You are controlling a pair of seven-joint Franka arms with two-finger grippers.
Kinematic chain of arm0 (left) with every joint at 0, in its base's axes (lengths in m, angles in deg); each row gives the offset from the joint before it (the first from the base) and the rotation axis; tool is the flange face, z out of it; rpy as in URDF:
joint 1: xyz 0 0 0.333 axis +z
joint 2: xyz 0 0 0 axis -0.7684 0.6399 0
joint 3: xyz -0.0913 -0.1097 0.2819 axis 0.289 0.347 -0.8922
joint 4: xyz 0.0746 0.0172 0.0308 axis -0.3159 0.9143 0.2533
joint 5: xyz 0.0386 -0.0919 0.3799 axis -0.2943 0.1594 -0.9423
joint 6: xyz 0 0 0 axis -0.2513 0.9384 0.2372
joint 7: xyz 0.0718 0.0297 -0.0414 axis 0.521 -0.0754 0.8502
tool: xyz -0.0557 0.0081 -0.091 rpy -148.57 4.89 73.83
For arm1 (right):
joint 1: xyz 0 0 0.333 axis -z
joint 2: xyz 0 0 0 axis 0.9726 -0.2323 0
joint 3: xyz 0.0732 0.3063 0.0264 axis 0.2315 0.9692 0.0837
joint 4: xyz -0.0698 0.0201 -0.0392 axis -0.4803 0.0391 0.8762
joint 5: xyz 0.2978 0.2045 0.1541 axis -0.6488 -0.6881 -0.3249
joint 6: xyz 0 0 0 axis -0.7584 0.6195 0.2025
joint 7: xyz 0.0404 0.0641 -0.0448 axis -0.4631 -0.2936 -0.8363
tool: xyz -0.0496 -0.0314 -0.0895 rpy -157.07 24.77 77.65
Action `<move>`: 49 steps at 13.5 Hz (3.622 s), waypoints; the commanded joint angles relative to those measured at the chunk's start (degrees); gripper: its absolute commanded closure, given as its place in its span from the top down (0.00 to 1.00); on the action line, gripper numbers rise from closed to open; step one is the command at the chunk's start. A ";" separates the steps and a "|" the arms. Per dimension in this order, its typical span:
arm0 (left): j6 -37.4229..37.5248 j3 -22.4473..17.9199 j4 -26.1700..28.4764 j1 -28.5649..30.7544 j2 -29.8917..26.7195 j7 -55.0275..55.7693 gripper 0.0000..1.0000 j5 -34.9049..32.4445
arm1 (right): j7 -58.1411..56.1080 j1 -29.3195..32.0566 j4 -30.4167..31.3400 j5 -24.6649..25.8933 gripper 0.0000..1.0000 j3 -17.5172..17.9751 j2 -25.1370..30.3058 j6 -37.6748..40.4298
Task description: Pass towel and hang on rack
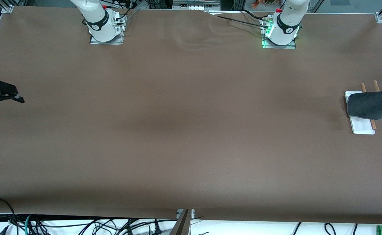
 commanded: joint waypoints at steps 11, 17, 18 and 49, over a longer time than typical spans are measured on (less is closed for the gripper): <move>-12.96 -0.66 -1.91 5.23 9.36 -9.91 0.99 -1.04 | 30.09 -0.48 22.08 7.98 1.00 4.38 20.40 8.90; -12.71 -0.22 -2.97 5.93 6.39 -6.41 1.00 -0.69 | 36.00 -0.40 22.26 8.16 1.00 5.18 19.87 9.36; -12.71 -0.22 -3.14 5.58 5.86 -4.57 1.00 -0.69 | 36.26 -0.40 22.34 7.81 1.00 5.18 19.96 9.35; -13.13 -4.08 31.11 -46.44 -36.49 124.46 1.00 -2.09 | 36.00 -0.48 21.03 5.52 1.00 4.74 18.02 6.62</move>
